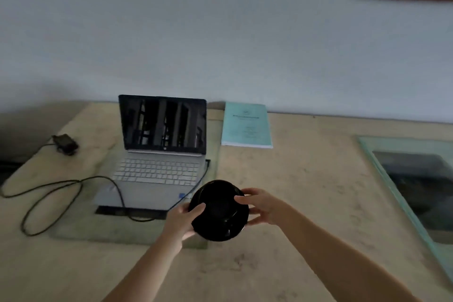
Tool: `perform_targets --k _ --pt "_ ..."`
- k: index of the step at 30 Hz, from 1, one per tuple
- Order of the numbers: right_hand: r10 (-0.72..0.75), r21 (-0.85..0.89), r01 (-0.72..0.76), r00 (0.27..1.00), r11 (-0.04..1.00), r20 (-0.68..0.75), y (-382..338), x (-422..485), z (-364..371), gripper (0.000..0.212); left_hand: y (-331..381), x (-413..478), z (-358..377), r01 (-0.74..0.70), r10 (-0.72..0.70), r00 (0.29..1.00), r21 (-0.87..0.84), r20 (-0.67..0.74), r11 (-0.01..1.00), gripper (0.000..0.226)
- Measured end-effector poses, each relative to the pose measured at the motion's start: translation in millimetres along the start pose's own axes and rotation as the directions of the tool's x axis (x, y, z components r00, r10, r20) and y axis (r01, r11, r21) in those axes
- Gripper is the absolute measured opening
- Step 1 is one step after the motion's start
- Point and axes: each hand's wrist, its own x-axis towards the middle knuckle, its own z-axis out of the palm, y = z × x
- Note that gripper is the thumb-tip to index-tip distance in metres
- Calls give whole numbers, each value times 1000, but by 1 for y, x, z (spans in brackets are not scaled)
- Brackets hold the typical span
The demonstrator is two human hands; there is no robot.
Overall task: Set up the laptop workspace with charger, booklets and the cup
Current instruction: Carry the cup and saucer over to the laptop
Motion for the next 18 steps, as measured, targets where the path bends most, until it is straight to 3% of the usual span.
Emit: perform_targets --k 7,14,16,18 --pt "12 -59 -4 991 998 131 -42 42 164 46 40 2 -166 -37 40 986 23 -160 999 31" --pt "6 -76 10 978 997 208 -86 72 273 32 75 14 -274 -52 45 968 -20 -246 998 50" --pt "6 -85 13 976 996 216 -99 80 296 31 87 22 -294 -53 44 962 -27 -269 998 47" --pt "7 -97 14 976 995 217 -114 86 314 30 100 32 -310 -63 49 956 -40 -288 997 28"
